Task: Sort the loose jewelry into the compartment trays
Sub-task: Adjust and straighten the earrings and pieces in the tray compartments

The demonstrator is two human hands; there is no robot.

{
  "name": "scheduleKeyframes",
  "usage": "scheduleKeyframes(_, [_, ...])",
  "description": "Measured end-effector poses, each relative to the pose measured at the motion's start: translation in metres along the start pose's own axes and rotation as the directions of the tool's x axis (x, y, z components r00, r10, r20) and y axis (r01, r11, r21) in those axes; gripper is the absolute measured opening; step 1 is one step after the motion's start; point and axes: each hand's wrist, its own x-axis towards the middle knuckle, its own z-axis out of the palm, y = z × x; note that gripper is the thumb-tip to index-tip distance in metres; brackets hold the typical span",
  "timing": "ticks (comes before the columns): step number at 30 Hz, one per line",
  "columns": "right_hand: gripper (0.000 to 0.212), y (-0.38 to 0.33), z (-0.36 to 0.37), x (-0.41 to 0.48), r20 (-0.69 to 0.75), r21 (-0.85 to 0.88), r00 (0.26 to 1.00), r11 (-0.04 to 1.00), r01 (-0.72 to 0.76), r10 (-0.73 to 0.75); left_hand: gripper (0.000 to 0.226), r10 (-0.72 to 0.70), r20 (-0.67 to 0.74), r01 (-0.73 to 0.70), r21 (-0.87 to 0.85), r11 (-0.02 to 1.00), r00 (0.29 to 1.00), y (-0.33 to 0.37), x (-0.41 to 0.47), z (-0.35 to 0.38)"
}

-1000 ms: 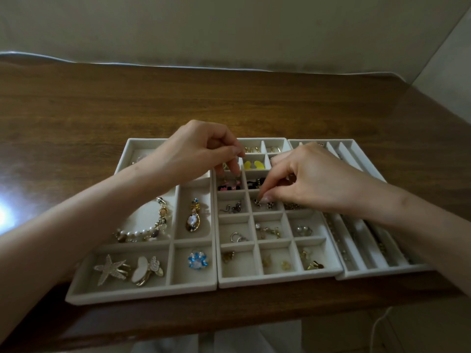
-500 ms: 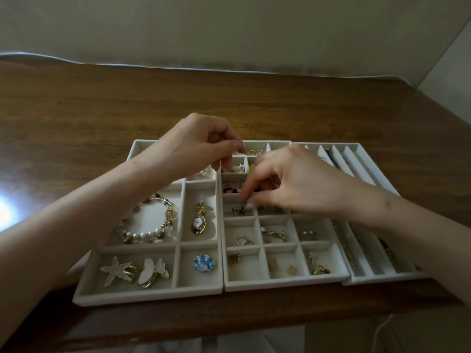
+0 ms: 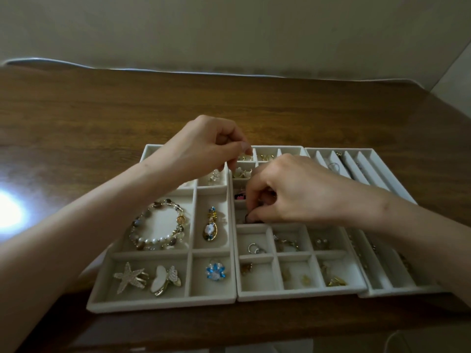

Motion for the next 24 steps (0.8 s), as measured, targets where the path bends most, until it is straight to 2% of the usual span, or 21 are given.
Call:
scheduleKeyframes(5, [0.006, 0.01, -0.003, -0.001, -0.005, 0.302, 0.999, 0.953, -0.031, 0.034, 0.013, -0.023, 0.057, 0.021, 0.028, 0.999, 0.998, 0.001, 0.0, -0.001])
scheduleKeyframes(8, [0.006, 0.014, -0.007, -0.002, -0.017, 0.395, 0.998, 0.917, -0.05, 0.062, 0.014, -0.027, 0.092, 0.023, 0.048, 0.999, 0.995, 0.001, 0.0, -0.002])
scheduleKeyframes(12, [0.006, 0.018, -0.013, -0.003, 0.006, 0.507, 0.997, 0.859, -0.075, 0.083, 0.007, -0.03, 0.255, -0.003, 0.129, 0.992, 0.967, 0.004, 0.0, -0.006])
scheduleKeyframes(16, [0.008, 0.023, -0.016, -0.008, 0.017, 0.562, 0.995, 0.822, -0.091, 0.098, 0.008, 0.008, 0.395, -0.11, 0.239, 0.965, 0.919, 0.009, -0.007, -0.002])
scheduleKeyframes(21, [0.008, 0.03, -0.018, -0.013, 0.033, 0.565, 0.991, 0.816, -0.123, 0.127, 0.008, 0.112, 0.42, -0.312, 0.447, 0.838, 0.901, 0.011, -0.014, 0.007])
scheduleKeyframes(24, [0.008, 0.033, -0.019, -0.015, 0.059, 0.62, 0.991, 0.773, -0.133, 0.123, 0.007, 0.166, 0.414, -0.387, 0.535, 0.751, 0.895, 0.011, -0.016, 0.012])
